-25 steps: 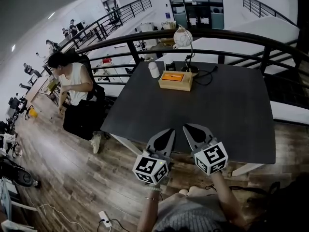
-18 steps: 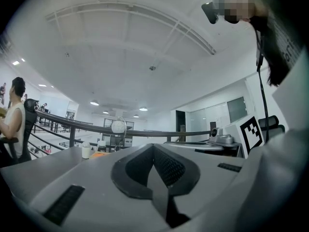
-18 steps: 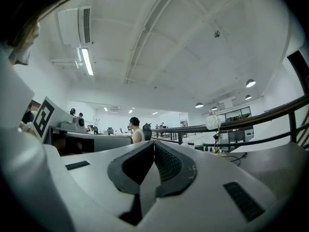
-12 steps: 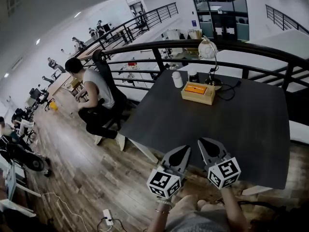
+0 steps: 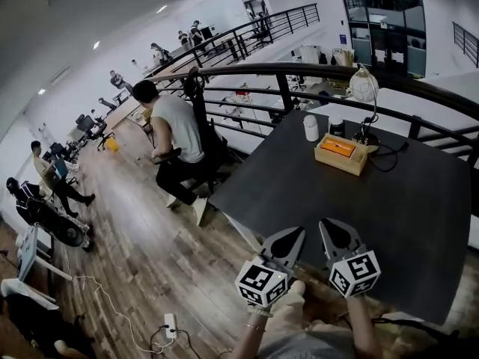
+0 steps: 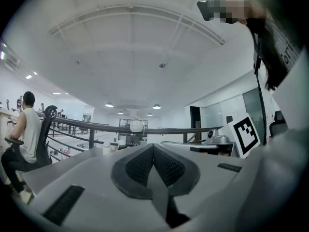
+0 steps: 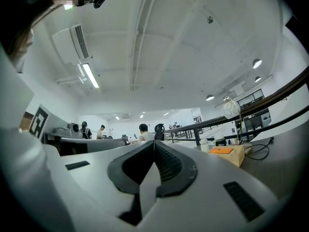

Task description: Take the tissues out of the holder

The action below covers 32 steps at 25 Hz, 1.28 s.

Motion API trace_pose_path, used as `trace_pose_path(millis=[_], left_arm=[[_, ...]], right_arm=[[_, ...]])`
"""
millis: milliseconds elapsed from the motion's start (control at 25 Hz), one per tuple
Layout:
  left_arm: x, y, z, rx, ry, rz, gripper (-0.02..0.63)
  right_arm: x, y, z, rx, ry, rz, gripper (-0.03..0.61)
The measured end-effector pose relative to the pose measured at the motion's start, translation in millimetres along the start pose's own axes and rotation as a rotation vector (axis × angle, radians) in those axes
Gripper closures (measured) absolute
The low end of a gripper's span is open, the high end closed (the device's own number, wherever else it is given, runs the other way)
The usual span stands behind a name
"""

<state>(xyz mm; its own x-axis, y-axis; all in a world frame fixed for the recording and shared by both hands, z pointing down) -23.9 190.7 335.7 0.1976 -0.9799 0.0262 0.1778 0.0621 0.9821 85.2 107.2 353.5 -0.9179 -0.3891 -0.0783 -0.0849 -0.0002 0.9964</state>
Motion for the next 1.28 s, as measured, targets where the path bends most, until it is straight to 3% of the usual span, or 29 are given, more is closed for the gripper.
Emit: trace_pose_path(millis=[840,1280], left_arm=[[139.0,-35.7,89.4,0.027,0.219,0.038,0.606],[198.6,-26.1,141.3,0.006,0.332,0.110,0.606]], right_arm=[[97.9,-8.9,-95.5,-0.018,0.186,-0.034,0.565],[148.5,15.5,-132.0,-0.003,0.257,0.014,0.565]])
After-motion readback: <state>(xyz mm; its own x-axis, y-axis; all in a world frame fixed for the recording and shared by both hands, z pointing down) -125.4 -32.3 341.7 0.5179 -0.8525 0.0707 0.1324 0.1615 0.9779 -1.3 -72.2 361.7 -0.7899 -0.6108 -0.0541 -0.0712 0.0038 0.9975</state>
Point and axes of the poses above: the fingertips, and each gripper's own axes: x forward along the fingers, z to its left, y out of its underside, the point moved 7 cm from there along -x, backward along the fingers, and after that the axes turned 9 degrees about -x, right-handed, at the moved point
